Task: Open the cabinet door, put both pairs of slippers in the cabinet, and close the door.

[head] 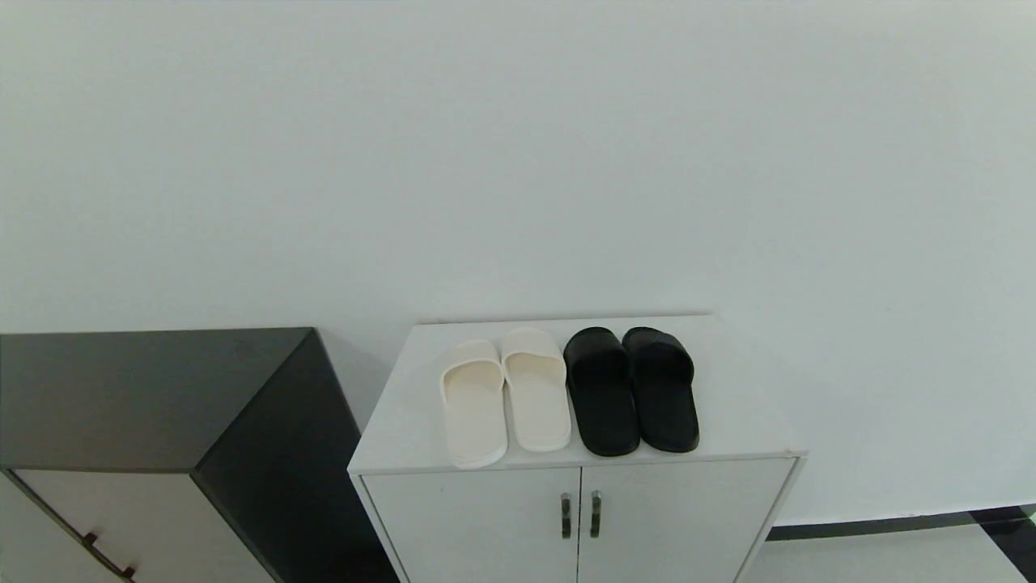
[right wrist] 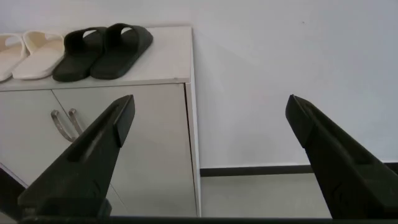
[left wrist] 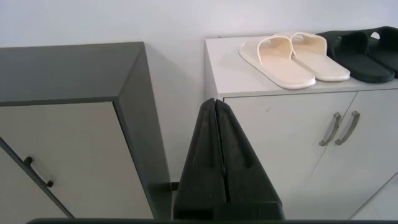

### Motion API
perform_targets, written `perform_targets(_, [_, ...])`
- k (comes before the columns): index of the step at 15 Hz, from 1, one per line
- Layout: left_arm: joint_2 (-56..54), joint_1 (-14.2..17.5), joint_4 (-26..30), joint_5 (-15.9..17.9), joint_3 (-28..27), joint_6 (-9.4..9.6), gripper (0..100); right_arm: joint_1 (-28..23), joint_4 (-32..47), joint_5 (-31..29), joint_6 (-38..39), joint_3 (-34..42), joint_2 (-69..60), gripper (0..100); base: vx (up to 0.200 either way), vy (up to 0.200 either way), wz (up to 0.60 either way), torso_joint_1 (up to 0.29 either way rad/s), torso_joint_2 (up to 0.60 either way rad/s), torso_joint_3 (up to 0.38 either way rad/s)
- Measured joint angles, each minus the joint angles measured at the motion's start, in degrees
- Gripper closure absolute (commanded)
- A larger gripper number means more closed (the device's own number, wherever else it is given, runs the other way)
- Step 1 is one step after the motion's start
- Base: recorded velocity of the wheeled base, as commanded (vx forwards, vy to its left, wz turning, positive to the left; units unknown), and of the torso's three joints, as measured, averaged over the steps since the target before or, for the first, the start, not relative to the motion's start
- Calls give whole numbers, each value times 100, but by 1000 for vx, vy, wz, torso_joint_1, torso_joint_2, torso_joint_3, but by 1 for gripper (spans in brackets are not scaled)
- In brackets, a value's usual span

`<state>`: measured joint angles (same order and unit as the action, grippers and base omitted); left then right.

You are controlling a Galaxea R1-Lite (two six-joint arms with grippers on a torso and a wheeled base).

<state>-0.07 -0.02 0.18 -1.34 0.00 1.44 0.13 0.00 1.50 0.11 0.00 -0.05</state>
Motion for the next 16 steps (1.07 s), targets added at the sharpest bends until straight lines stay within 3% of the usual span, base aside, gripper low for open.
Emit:
perform_targets(3, [0,-2,0,20,0,6,100,11,-40,16,128,-145,34,0,0,0,0,0,0,0])
perform_targets(5, [0,-2,0,50,0,12,100,35,191,156,410,-958,302,0,0,0,0,0,0,0])
perform_targets(7, [0,-5,-2,50,0,15,100,72,421,542,279,-1679,952,0,0,0,0,0,0,0])
perform_targets(10, [0,-2,-2,68,0,37,100,356,-210,967,200,-1642,2604,0,0,0,0,0,0,0])
perform_targets(12, [0,-2,0,102,0,41,100,925,-1163,953,524,-1493,3868,0,0,0,0,0,0,0])
perform_targets(13, [0,-2,0,105,0,39,100,1463,-1601,690,794,-1476,4519,0,0,0,0,0,0,0])
perform_targets(16, [0,-5,0,113,0,48,100,3111,-2443,-711,1431,-1771,6159,0,0,0,0,0,0,0])
